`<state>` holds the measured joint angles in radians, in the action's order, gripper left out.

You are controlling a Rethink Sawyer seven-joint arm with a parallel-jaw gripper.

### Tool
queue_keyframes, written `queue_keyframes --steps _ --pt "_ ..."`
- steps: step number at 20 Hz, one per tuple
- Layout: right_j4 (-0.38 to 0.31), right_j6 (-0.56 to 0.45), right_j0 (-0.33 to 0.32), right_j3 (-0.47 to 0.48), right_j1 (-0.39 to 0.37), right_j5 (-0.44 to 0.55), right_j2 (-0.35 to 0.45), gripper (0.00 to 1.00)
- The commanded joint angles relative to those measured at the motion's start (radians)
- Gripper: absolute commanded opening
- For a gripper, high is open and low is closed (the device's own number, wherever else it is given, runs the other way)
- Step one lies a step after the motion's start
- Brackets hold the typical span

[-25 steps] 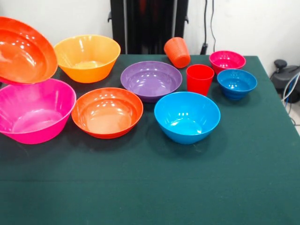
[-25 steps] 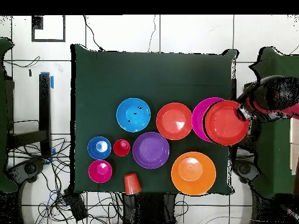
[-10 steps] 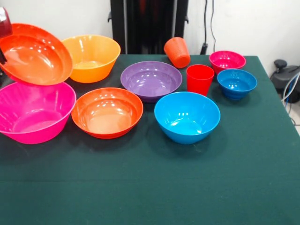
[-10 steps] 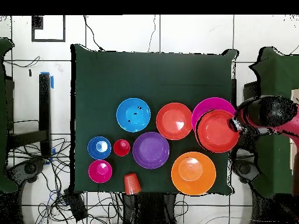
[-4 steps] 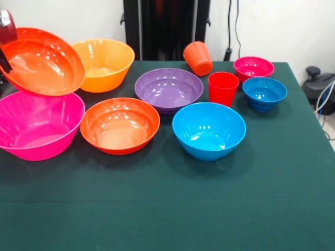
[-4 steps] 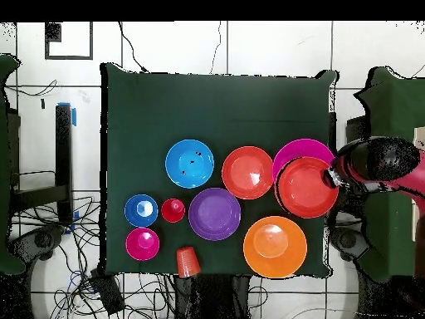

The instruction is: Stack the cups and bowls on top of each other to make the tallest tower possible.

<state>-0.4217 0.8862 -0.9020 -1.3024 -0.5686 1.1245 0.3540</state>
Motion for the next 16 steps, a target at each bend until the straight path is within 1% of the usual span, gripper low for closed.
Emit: queue_keyframes --steps 1,4,5,8,9,16 --pt "0.025 0.099 0.001 -0.072 0.07 -0.089 0.009 0.0" --pt "0.021 0.09 0.005 -0.052 0.09 -0.077 0.009 0.0" --pt "0.019 0.085 0.007 -0.038 0.107 -0.073 0.01 0.0" --pt "0.017 0.077 0.005 -0.025 0.13 -0.08 0.016 0.0" --pt "0.014 0.073 0.006 -0.01 0.154 -0.087 0.02 0.0" --pt "0.005 0.07 0.002 0.003 0.199 -0.114 0.022 0.0"
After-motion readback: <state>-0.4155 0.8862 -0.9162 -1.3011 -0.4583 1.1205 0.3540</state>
